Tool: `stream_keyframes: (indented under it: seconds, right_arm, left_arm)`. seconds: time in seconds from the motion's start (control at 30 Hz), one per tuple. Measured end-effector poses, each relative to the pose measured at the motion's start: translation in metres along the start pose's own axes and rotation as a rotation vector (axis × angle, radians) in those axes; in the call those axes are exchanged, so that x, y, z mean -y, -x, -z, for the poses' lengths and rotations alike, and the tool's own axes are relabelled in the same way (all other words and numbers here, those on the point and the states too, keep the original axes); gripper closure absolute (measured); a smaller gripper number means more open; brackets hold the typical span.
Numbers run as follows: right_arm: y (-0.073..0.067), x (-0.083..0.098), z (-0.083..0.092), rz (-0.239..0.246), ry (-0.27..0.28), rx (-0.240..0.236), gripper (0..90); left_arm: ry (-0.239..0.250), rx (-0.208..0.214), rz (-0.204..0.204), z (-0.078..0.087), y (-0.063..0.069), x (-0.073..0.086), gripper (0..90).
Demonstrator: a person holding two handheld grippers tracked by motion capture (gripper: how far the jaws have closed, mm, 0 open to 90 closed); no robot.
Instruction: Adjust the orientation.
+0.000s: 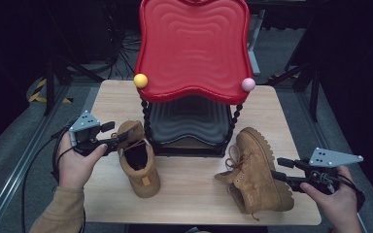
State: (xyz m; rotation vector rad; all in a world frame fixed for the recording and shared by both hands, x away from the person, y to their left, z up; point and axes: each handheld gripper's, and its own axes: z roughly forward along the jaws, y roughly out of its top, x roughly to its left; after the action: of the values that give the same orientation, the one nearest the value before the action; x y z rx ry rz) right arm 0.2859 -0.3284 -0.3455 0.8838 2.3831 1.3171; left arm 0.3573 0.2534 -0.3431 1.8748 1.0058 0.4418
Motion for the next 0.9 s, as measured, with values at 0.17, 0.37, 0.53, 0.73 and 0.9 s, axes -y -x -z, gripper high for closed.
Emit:
stream_keyframes:
  seconds: [0.17,0.37,0.53,0.73,0.9]
  right_arm:
    - [0.000,0.002,0.001,-0.007,-0.004,0.003,50.5]
    - [0.000,0.007,0.004,-0.018,-0.008,0.014,50.4]
    - [0.000,0.009,0.006,-0.028,-0.010,0.019,50.4]
    - [0.000,0.012,0.006,-0.033,-0.015,0.022,50.4]
    - [0.002,0.012,0.008,-0.033,-0.010,0.025,50.4]
  left_arm:
    - [-0.040,0.052,-0.003,-0.020,-0.006,0.006,36.3]
    - [-0.095,0.107,0.016,-0.043,-0.012,0.011,41.9]
    - [-0.104,0.124,-0.010,-0.049,-0.012,0.012,56.7]
    - [-0.102,0.116,-0.058,-0.046,-0.012,0.011,80.3]
    - [-0.091,0.132,-0.028,-0.042,-0.017,0.013,82.2]
